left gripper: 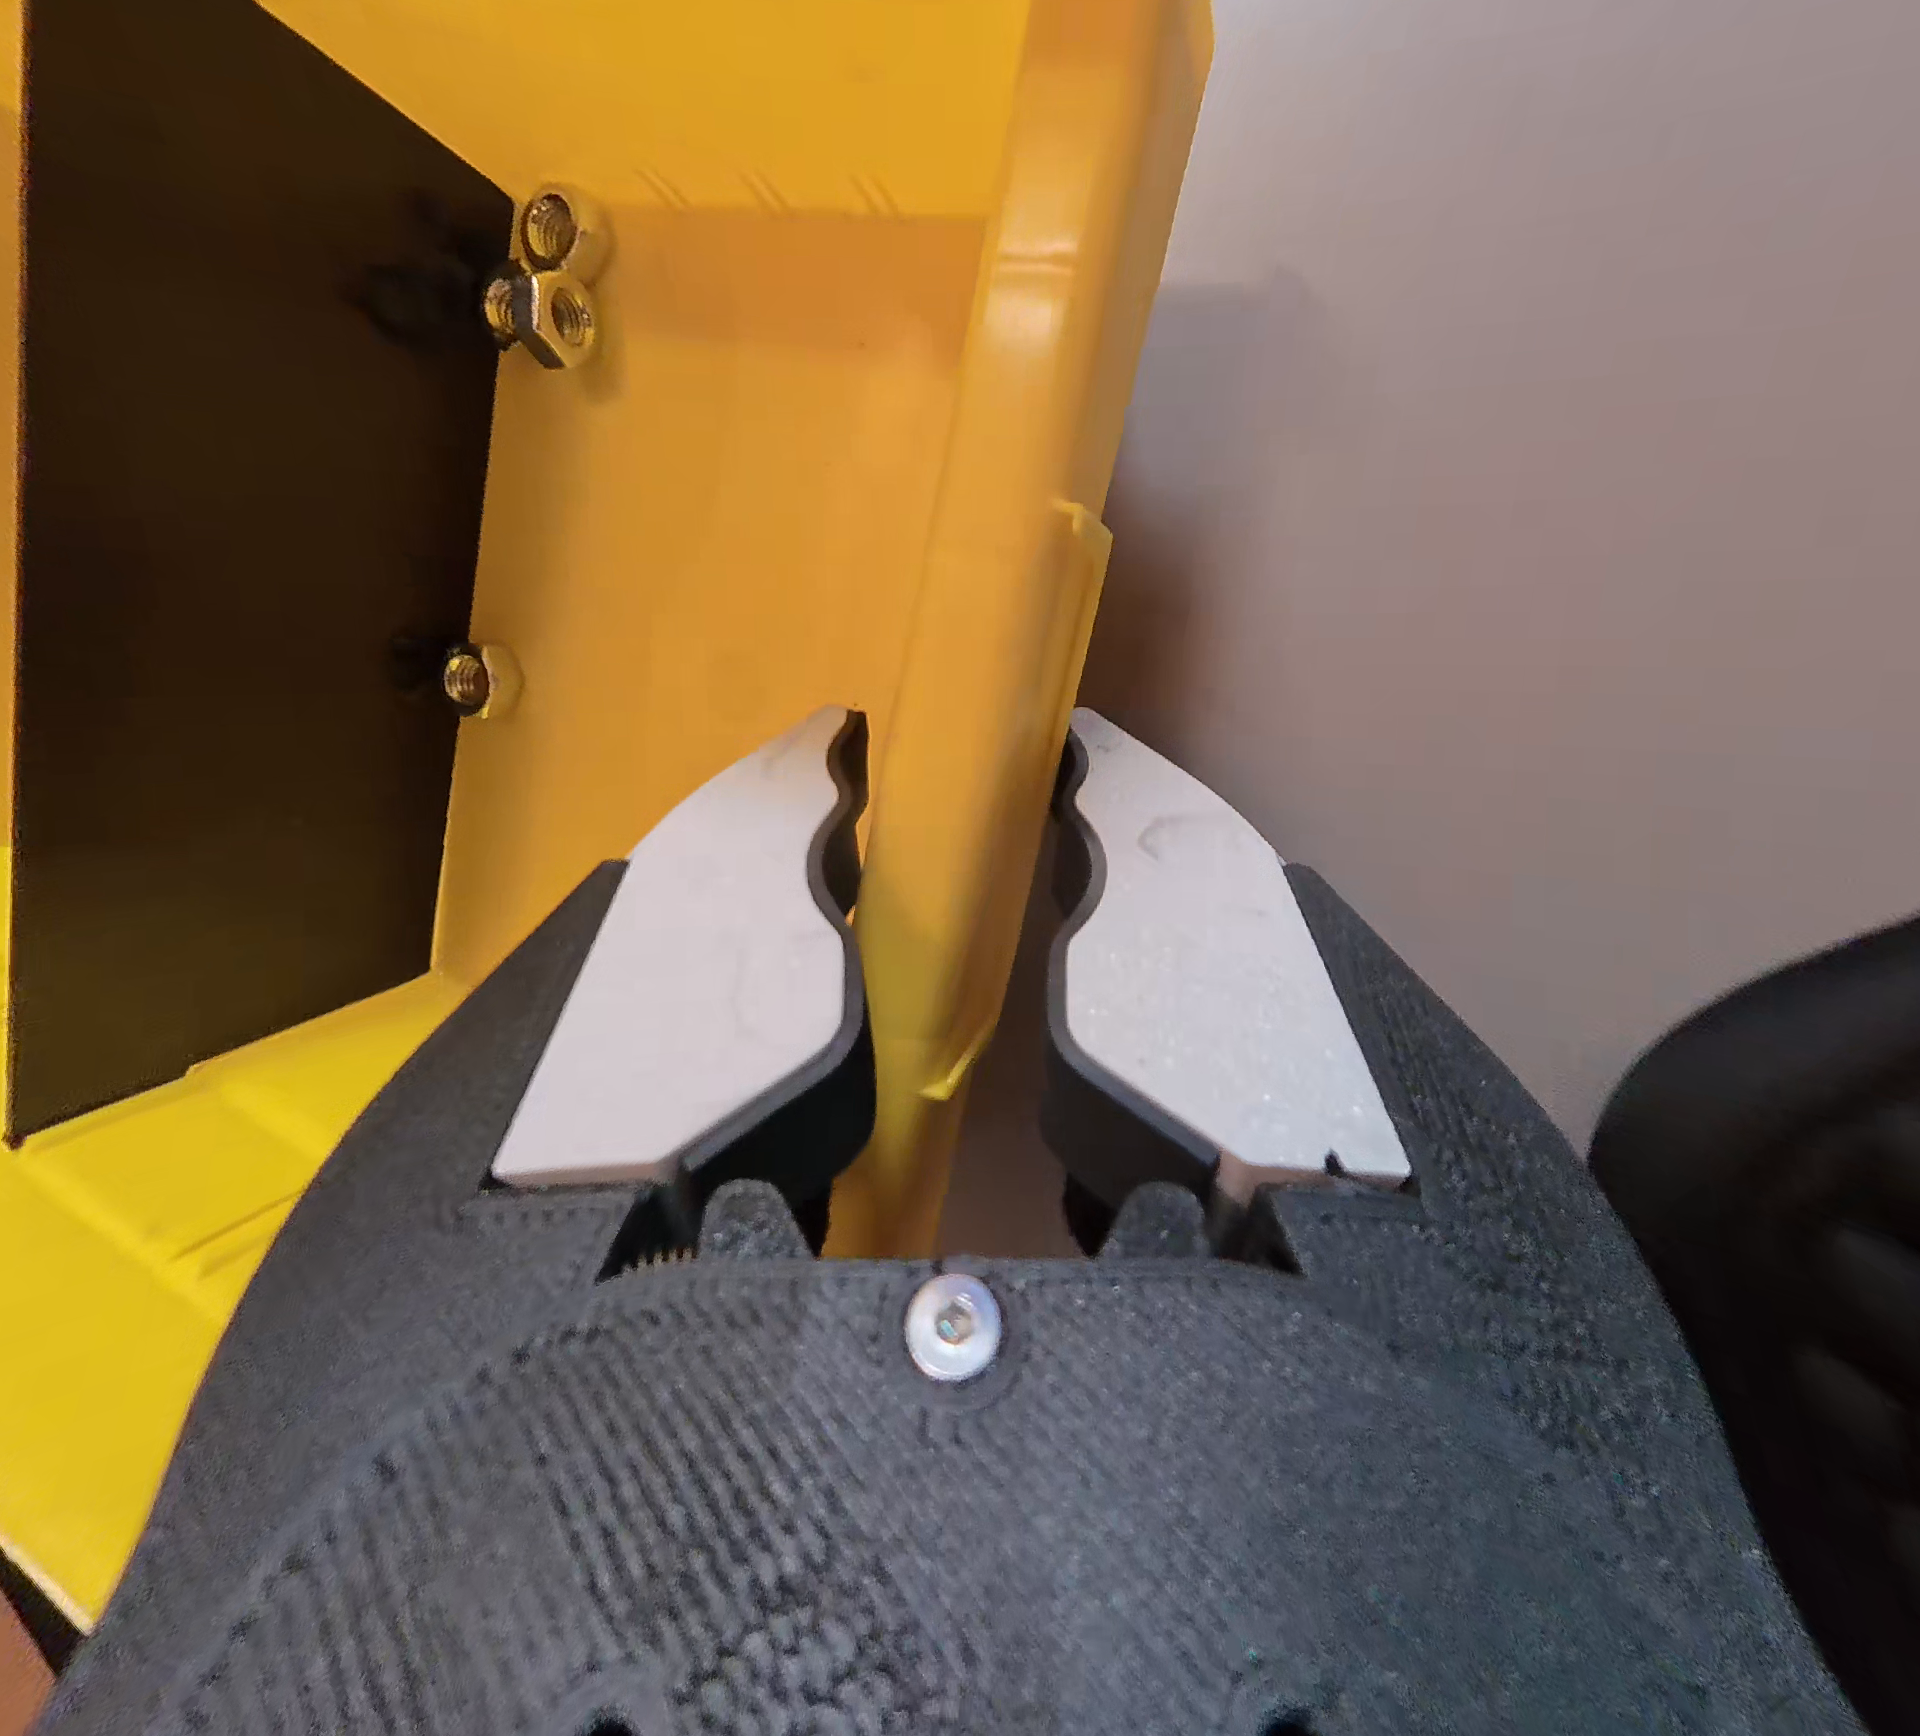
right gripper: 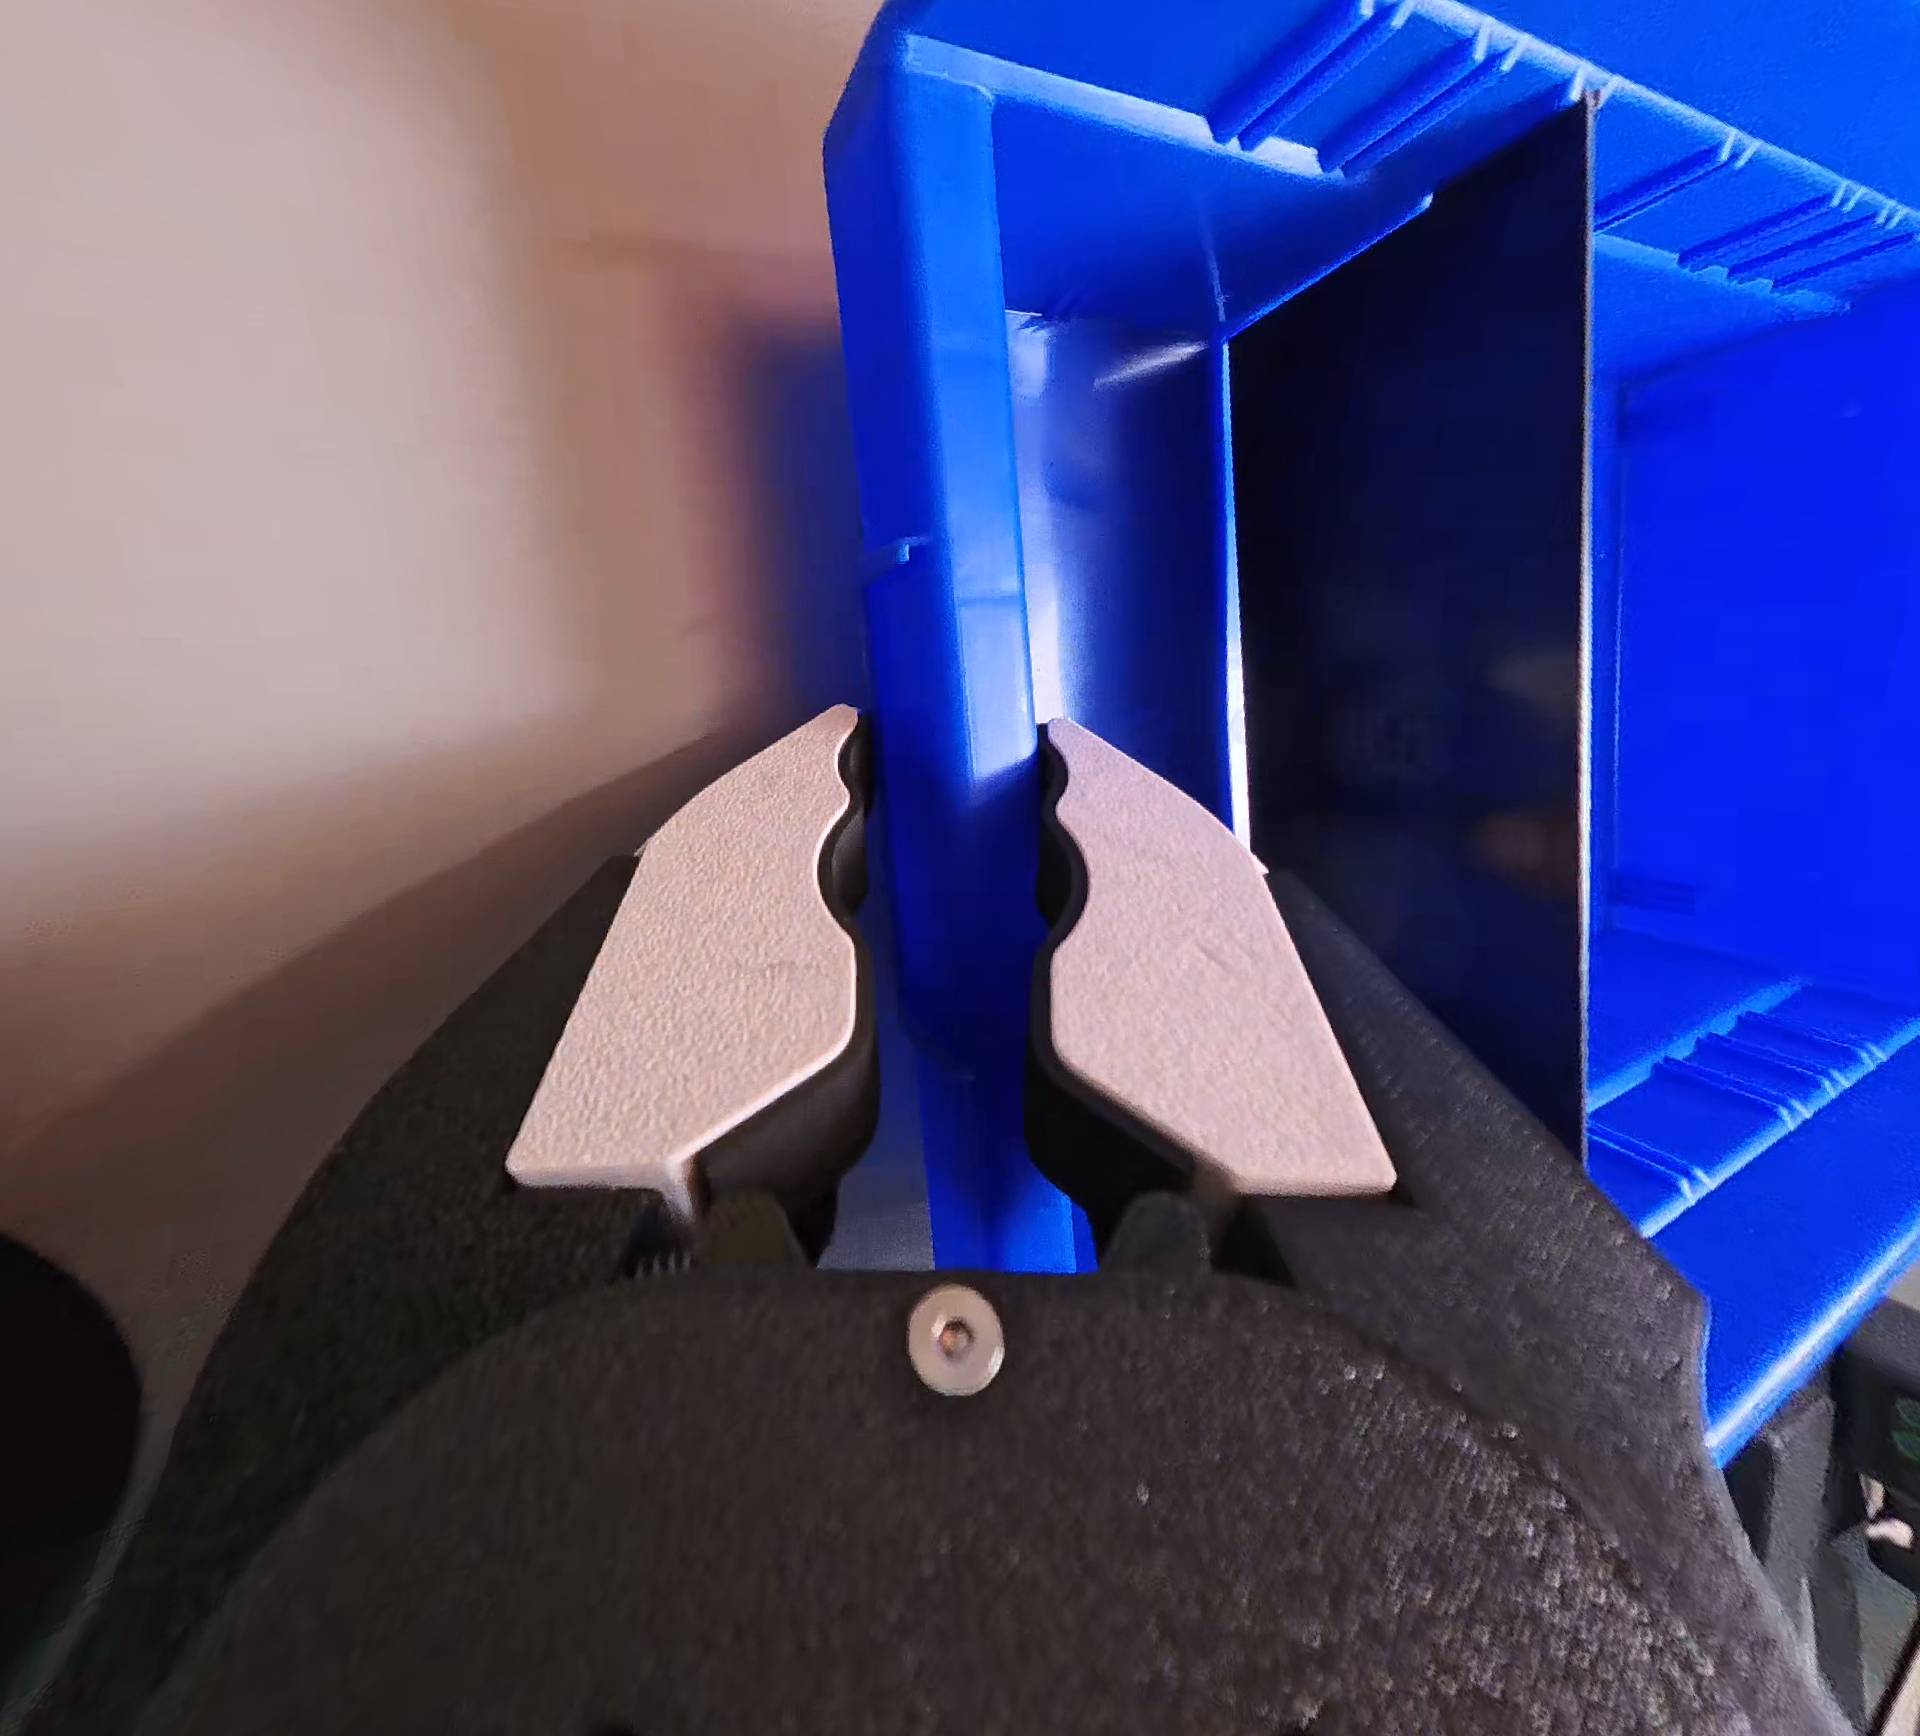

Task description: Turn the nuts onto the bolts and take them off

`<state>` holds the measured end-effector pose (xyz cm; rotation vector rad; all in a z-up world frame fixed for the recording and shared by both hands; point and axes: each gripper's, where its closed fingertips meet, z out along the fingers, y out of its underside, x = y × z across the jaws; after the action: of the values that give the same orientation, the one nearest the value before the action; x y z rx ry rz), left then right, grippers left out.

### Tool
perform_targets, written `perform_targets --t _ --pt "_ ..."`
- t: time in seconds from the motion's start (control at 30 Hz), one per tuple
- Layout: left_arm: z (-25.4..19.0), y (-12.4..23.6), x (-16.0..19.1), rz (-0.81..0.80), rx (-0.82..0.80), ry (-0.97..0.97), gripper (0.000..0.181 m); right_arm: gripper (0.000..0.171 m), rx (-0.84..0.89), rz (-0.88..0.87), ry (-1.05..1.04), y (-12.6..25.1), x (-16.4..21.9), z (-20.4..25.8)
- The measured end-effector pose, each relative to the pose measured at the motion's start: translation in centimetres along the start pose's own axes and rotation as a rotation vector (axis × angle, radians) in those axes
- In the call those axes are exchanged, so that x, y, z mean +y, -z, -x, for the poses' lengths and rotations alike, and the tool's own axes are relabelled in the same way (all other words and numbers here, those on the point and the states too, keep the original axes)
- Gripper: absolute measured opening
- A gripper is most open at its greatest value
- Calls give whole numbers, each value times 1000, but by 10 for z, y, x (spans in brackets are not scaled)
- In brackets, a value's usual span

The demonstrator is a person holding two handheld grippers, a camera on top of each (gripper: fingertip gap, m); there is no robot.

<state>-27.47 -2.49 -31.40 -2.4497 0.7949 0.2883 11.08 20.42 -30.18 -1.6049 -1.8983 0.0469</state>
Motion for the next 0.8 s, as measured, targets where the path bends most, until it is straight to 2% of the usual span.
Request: perform_targets --t 0.23,0.3,0.43,0.6,0.7,0.8 --pt "21 -16 -14 -3 -30 28 35 31 35 25 -1 -8 17 -34" --pt "27 -17 -14 -12 -58 38 38 33 40 13 -26 -5 12 -37" --pt "30 3 -30 -181 -49 123 46 36 38 -284 -189 32 -44 -39" --pt "59 66 -60 -470 -89 284 43 34 97 -746 -451 85 -102 -42" --pt "93 92 -72 -532 -137 372 42 32 127 -897 -568 87 -112 -38" --pt "130 96 -86 -513 -146 438 40 31 134 -927 -596 70 -115 -27"
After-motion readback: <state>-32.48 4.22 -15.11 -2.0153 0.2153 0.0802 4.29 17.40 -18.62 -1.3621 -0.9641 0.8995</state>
